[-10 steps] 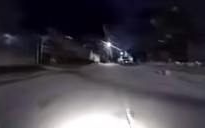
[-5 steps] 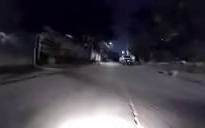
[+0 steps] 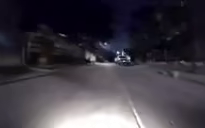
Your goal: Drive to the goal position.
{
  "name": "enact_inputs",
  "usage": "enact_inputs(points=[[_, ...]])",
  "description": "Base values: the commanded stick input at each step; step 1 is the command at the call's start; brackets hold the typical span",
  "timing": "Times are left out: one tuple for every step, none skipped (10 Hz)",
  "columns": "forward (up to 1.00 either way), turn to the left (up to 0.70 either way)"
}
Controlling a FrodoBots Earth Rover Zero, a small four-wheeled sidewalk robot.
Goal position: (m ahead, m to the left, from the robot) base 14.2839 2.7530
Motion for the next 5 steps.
enact_inputs(points=[[0.96,-0.33],[0.97,0.05],[0.96,0.05],[0.96,0.05],[0.97,0.05]])
